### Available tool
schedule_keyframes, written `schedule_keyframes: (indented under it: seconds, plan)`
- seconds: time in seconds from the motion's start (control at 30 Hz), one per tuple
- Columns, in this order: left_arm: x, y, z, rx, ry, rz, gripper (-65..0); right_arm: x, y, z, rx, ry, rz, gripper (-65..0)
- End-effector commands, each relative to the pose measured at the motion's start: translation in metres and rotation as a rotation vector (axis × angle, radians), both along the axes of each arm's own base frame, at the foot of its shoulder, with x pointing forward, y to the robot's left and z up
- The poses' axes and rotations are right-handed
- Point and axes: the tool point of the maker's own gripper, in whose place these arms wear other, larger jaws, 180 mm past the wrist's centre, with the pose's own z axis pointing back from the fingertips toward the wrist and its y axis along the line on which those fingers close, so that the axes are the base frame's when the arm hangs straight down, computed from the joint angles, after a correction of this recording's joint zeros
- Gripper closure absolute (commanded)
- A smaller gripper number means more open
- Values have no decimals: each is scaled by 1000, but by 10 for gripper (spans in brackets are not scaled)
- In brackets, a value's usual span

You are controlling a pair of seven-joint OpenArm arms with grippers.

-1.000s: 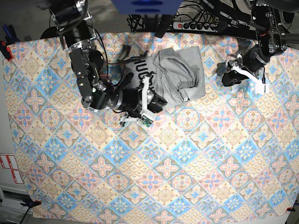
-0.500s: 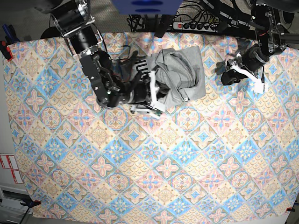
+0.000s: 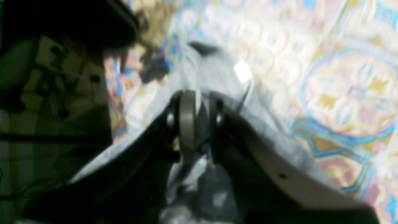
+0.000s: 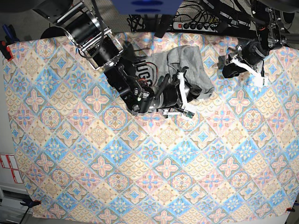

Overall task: Fold the T-shirt properly
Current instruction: 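Grasp the folded bundle with both grippers and flatten it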

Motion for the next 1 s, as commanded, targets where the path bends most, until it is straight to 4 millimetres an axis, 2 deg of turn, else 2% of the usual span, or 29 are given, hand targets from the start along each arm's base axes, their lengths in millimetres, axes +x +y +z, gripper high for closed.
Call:
schedule_keyframes:
  seconds: [0.0,0.13,0.23,0.27,0.33,0.47,0.57,0.67,0.73,0.8,0.83,0.97]
  plan:
    - [9,2,12,6,-47,-10,-120,21,5,25,87,-44,-45,-75]
    - [9,0,13,6,-48,-17,-110,54,-15,40,149,-58,-173,-75]
    - [12,-16,21,-3,-73,-64,-24,69,-29,49,172,-78,-231,-75]
    - [10,-24,24,-6,-78,-87,0,70,-38,45,160,-76,-246,-75]
    - [5,-37,31,-12,-88,-126,0,67,-49,34,136,-63,-257,-75]
    - [1,-62,33,-41,-90,-187,0,64,-49,31,129,-57,-251,-75]
    - [7,-80,32,-69,-99,-230,0,63,-50,29,125,-50,-252,-75]
    - [8,-89,15,-48,-61,-267,0,64,-48,30,128,-50,-250,-75]
    - [6,-88,-12,2,0,-295,0,64,-48,27,122,-41,-252,-75]
    - [2,-82,-34,54,56,-309,0,57,-51,10,74,2,-240,-75]
    - [1,-78,-42,73,67,-305,0,49,-54,-4,26,39,-222,-75]
    - [4,-62,-55,126,43,-257,0,36,-57,-28,-81,82,-152,-75]
